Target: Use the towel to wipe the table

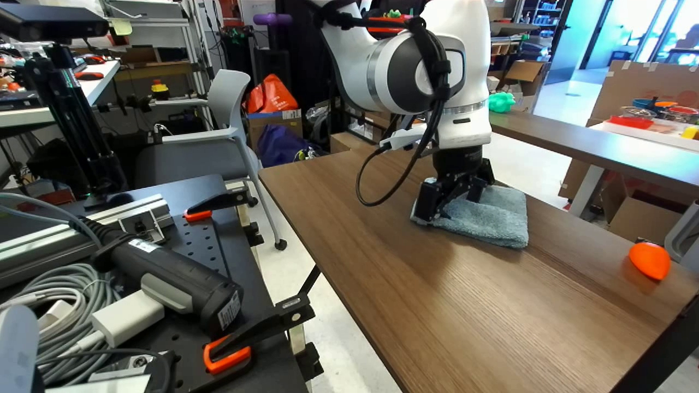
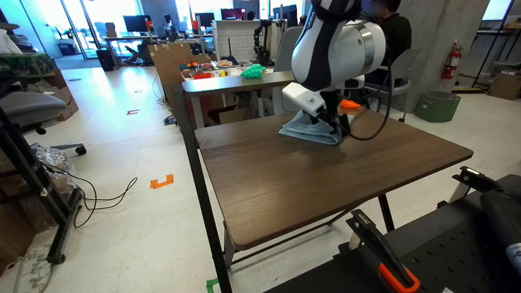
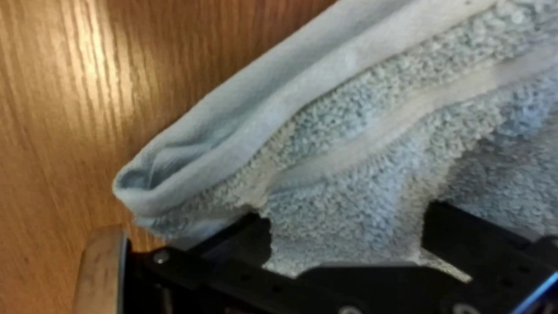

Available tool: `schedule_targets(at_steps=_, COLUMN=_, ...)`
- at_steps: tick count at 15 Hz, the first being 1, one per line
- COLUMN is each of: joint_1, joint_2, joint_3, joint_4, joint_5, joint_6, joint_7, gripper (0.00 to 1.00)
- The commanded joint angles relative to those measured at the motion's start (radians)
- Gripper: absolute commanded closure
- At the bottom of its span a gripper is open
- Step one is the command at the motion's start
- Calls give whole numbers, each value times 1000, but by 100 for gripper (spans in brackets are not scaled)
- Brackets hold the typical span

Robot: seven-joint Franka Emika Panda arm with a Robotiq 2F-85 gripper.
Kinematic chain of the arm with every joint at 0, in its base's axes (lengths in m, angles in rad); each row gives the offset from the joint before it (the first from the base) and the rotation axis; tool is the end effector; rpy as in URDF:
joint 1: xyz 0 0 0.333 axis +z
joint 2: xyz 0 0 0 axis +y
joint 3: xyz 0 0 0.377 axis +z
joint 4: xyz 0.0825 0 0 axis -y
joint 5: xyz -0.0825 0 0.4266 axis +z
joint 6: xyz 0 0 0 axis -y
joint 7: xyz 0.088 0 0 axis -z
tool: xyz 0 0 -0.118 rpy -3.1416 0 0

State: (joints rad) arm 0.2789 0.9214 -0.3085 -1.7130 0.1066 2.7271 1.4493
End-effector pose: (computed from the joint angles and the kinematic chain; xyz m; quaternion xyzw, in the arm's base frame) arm 0.7373 -0.0018 0.0788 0.7463 -0.6554 0.1132 0.0260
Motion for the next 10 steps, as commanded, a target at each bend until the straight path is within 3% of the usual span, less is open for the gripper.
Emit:
schedule_targets(at_steps=1, joint_1=-13, joint_2=0, joint_3=12, joint_4=4, joint_5=-21, joint_6=-1, joint_7=12, gripper=0)
schedule_targets(at_steps=6, joint_1=15, joint_2=64, joint_3=-42, joint_4=118, joint_5=-41, joint_6=-133, joint_7=114, gripper=0)
schedule_targets(at_steps=10, joint_1=-86, joint_2=110, joint_3=-19, joint_4=228, joint_5=-31, joint_6=-204, joint_7=139, gripper=0)
